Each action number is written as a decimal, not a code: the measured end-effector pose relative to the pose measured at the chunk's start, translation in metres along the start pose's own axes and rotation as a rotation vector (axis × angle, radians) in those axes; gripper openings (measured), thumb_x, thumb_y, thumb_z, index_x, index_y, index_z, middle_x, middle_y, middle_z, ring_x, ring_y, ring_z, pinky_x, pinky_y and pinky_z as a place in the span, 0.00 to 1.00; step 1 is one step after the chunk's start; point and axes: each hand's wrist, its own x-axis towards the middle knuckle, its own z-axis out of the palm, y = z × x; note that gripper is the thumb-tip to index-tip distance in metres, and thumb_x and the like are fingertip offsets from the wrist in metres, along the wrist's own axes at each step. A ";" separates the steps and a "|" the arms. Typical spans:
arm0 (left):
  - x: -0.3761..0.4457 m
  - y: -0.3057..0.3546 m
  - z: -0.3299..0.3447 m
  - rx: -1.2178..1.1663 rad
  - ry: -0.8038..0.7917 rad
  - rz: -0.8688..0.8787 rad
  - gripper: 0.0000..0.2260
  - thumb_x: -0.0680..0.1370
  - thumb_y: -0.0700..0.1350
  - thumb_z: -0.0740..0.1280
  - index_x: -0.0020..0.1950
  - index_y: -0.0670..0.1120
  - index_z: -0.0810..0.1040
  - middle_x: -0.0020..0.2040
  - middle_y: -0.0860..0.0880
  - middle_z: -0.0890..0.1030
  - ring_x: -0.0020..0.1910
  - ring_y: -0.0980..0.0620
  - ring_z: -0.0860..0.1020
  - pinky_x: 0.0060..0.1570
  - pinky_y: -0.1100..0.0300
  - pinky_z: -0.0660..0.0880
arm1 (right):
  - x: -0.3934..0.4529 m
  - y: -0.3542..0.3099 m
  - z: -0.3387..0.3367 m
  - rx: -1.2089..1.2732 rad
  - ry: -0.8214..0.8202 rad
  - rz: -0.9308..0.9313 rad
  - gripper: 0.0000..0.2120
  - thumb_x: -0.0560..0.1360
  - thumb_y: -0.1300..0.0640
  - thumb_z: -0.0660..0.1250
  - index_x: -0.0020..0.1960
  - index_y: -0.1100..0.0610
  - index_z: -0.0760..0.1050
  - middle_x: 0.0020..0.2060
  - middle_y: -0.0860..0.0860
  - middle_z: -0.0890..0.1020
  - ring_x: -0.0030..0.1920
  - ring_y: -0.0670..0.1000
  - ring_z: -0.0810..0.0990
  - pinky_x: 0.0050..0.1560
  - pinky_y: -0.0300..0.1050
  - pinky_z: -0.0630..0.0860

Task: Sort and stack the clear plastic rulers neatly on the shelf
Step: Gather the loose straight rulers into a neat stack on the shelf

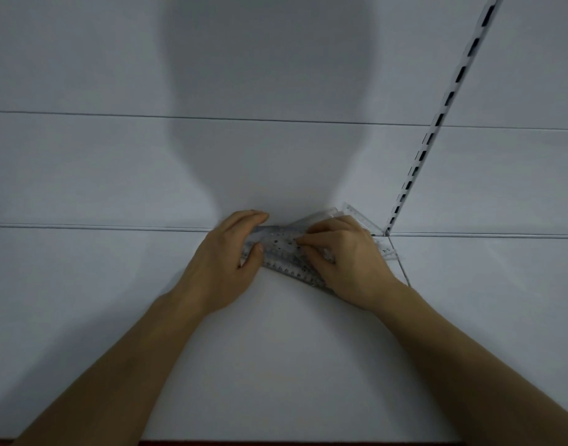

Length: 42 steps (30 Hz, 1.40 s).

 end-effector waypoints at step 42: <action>-0.001 0.019 -0.012 -0.039 0.241 0.132 0.17 0.84 0.40 0.56 0.72 0.42 0.74 0.56 0.47 0.77 0.55 0.52 0.78 0.54 0.62 0.75 | 0.002 0.012 -0.011 0.019 0.146 -0.233 0.11 0.79 0.59 0.67 0.58 0.57 0.85 0.53 0.52 0.86 0.54 0.50 0.80 0.60 0.39 0.72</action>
